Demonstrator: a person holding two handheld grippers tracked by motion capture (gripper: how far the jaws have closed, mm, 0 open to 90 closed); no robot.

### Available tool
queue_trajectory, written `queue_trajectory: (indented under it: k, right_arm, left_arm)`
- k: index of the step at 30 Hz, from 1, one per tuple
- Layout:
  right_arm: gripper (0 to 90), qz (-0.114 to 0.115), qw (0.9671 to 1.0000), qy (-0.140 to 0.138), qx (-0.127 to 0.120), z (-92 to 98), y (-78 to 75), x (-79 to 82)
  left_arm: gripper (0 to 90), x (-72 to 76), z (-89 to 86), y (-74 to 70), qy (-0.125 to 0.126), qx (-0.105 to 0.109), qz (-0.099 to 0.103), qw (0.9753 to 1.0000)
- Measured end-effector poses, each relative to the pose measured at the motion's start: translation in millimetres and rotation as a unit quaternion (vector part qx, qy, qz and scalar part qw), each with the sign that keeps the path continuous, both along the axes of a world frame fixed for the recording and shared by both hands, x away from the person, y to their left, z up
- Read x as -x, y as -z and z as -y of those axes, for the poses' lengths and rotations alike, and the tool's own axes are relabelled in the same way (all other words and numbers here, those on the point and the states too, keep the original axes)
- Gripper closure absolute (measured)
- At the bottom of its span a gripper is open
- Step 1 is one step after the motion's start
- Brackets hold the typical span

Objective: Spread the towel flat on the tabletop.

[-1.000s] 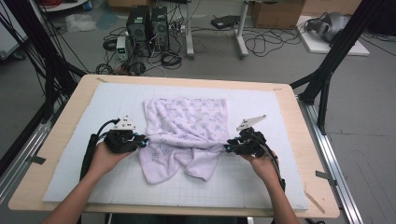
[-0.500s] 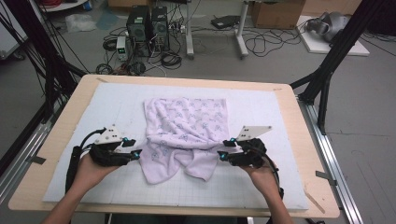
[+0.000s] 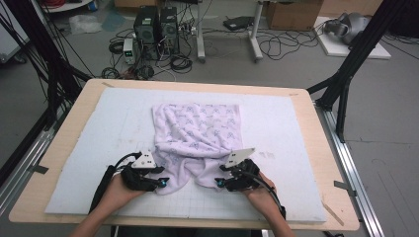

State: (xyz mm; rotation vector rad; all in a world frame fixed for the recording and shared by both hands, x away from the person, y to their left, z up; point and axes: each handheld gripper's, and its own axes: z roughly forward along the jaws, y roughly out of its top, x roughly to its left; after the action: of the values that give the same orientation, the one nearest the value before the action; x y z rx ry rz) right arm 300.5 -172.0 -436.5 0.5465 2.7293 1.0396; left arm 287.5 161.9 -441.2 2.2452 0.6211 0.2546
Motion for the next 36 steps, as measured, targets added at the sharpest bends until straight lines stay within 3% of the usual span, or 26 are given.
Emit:
queue_trajectory:
  k: [2,4,6,10,14,16,18,21,22,23,25,29,31,32,34,36]
  right_arm:
    - [63.2,-0.002,1.0000,0.001,-0.010,-0.5,0.9,-1.6]
    - [79.8,-0.011,0.9998,-0.003,-0.015,1.7,0.4,-3.6]
    - [84.1,-0.022,0.9995,-0.008,-0.022,4.5,0.4,-6.0]
    - [85.2,-0.027,0.9990,-0.014,-0.032,13.2,-7.0,-4.9]
    - [85.5,-0.022,0.9984,-0.019,-0.049,28.0,-23.5,0.3]
    - [85.7,-0.017,0.9984,-0.022,-0.050,35.0,-32.8,3.7]
    - [86.0,-0.018,0.9979,-0.027,-0.056,41.3,-42.0,7.3]
    - [85.7,-0.021,0.9964,-0.050,-0.066,48.3,-55.7,16.5]
    - [83.7,-0.016,0.9959,-0.048,-0.075,51.5,-60.9,19.2]
    - [80.8,-0.015,0.9952,-0.042,-0.087,54.8,-65.6,19.7]
    - [74.3,-0.007,0.9955,-0.031,-0.089,57.7,-69.8,16.2]
    - [63.4,-0.017,0.9968,-0.032,-0.072,46.4,-51.2,8.5]
    - [60.2,-0.021,0.9971,-0.033,-0.065,42.5,-43.6,8.1]
    - [57.0,-0.033,0.9970,-0.042,-0.056,35.9,-28.5,7.2]
    - [52.5,-0.042,0.9978,-0.038,-0.035,29.6,-16.0,8.9]
    - [52.3,-0.043,0.9979,-0.038,-0.028,27.7,-11.1,9.8]
  left_arm:
    - [74.8,0.2,0.6,-0.7,0.007,-0.001,0.001,1.0000]
    - [85.9,1.5,3.8,-2.7,0.025,-0.009,-0.005,0.9996]
    - [87.3,1.1,3.3,-3.9,0.027,-0.012,-0.010,0.9995]
    - [87.8,1.9,-8.4,-9.7,0.031,-0.007,-0.020,0.9993]
    - [87.8,6.6,-29.0,-24.1,0.016,-0.009,-0.005,0.9998]
    - [87.9,10.4,-44.8,-34.9,0.006,-0.024,0.007,0.9997]
    - [87.9,12.1,-49.3,-38.1,0.003,-0.024,0.008,0.9997]
    - [87.9,19.2,-62.3,-50.3,-0.002,-0.016,0.019,0.9997]
    - [87.3,21.8,-69.1,-57.2,0.000,0.007,0.022,0.9997]
    - [83.8,21.8,-69.1,-57.2,0.000,0.007,0.022,0.9997]
    - [64.7,20.6,-70.0,-58.9,-0.005,0.017,0.027,0.9995]
    - [55.8,14.1,-60.4,-48.7,0.007,0.024,0.010,0.9996]
    - [55.6,11.3,-52.9,-40.2,0.019,0.020,0.001,0.9996]
    - [55.6,8.5,-45.2,-31.2,0.028,0.012,-0.009,0.9995]
    - [58.0,7.3,-41.5,-26.7,0.034,0.009,-0.015,0.9993]
    - [60.5,5.7,-34.7,-18.7,0.046,0.000,-0.024,0.9986]
